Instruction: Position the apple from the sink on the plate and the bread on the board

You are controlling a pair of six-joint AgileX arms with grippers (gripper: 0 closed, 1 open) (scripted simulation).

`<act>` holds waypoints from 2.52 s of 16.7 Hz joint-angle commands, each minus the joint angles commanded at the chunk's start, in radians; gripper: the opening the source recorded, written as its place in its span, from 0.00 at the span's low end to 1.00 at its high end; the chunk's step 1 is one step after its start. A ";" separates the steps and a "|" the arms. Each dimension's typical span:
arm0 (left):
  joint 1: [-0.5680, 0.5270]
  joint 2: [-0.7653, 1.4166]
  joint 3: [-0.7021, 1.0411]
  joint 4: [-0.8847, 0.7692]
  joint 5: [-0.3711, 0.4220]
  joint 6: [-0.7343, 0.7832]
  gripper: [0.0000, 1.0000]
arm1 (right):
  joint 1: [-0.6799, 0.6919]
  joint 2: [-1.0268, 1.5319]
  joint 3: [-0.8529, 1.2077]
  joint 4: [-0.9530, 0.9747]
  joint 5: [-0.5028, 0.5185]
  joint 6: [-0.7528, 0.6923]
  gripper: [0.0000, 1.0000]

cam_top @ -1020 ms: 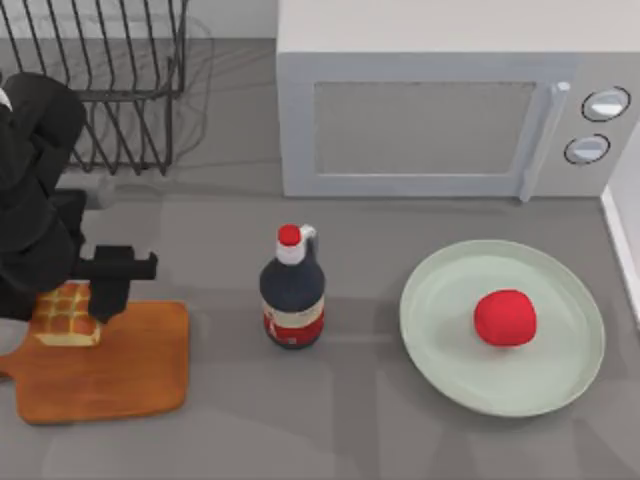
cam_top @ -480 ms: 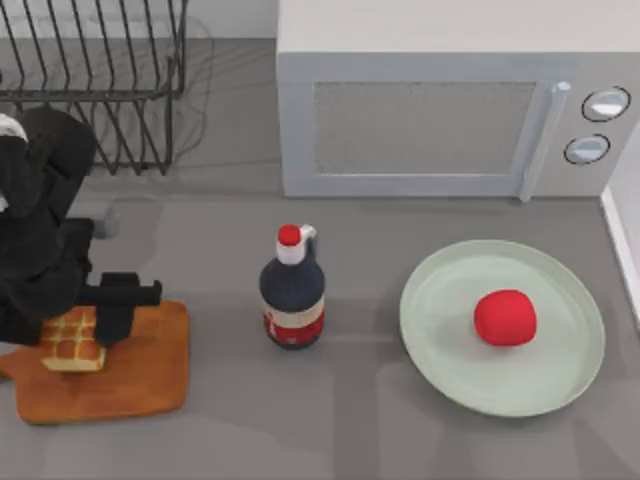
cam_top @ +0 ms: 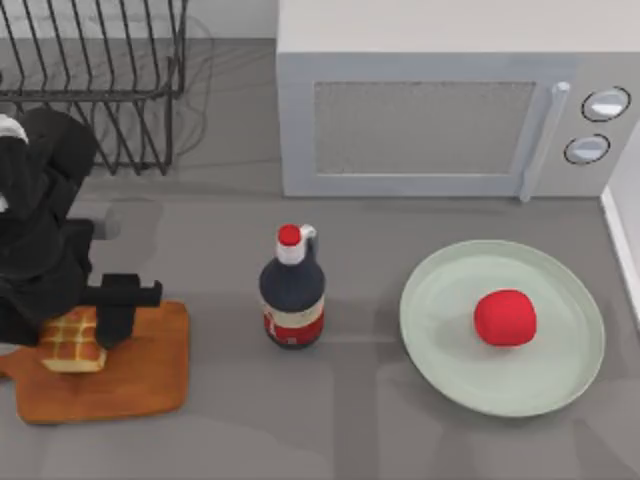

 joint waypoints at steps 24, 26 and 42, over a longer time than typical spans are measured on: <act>0.027 -0.258 -0.137 0.121 0.003 0.029 1.00 | 0.000 0.000 0.000 0.000 0.000 0.000 1.00; 0.042 -0.395 -0.218 0.186 0.004 0.043 1.00 | 0.000 0.000 0.000 0.000 0.000 0.000 1.00; 0.191 -1.676 -0.937 0.777 0.007 0.164 1.00 | 0.000 0.000 0.000 0.000 0.000 0.000 1.00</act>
